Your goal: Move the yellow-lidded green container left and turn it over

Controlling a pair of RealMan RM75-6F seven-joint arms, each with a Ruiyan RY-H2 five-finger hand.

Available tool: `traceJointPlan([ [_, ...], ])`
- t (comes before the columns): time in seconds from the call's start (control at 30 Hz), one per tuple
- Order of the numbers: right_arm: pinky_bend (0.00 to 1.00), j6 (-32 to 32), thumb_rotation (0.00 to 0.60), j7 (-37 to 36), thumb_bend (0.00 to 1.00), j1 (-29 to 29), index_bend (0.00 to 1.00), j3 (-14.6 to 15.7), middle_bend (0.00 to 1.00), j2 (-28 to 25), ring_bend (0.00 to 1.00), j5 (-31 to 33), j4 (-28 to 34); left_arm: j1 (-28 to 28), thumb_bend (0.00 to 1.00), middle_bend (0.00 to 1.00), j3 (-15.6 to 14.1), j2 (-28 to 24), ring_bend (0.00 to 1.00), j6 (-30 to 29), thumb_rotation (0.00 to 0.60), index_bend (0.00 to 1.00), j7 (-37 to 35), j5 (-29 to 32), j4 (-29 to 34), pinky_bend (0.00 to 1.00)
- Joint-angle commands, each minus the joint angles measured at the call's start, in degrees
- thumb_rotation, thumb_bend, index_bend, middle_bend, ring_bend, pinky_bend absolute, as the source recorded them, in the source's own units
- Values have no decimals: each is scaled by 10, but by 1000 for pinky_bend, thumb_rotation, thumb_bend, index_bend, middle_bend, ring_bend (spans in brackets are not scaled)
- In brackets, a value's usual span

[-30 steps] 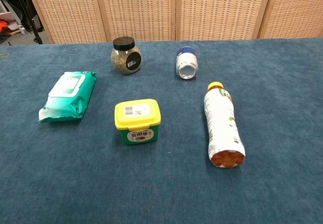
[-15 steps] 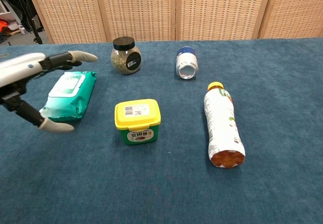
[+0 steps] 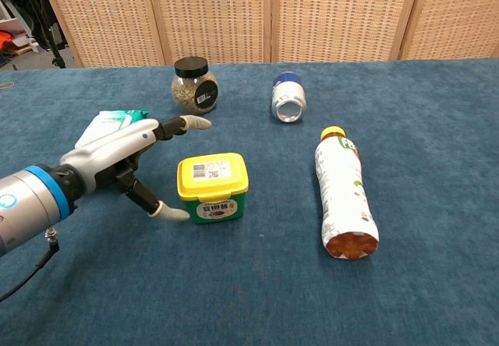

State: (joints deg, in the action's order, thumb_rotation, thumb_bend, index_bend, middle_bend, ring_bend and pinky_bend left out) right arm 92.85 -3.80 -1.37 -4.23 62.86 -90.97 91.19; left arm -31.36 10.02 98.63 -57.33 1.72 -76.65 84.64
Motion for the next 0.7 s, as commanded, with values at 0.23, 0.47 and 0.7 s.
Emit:
traceJointPlan([
  [0.23, 0, -5, 600, 0, 0, -2, 19, -4, 0, 1, 0, 10, 0, -23, 0, 300, 30, 67, 272, -4, 600, 311, -3, 44, -52, 370],
  [0.47, 0, -7, 600, 0, 0, -2, 19, -5, 0, 2, 0, 13, -1, -34, 0, 438, 34, 79, 407, 0, 600, 485, -7, 54, -55, 450],
  [0.7, 0, -8, 600, 3, 0, -3, 19, -5, 0, 3, 0, 12, -1, -29, 0, 471, 36, 51, 437, -13, 600, 539, -31, 42, -22, 457],
])
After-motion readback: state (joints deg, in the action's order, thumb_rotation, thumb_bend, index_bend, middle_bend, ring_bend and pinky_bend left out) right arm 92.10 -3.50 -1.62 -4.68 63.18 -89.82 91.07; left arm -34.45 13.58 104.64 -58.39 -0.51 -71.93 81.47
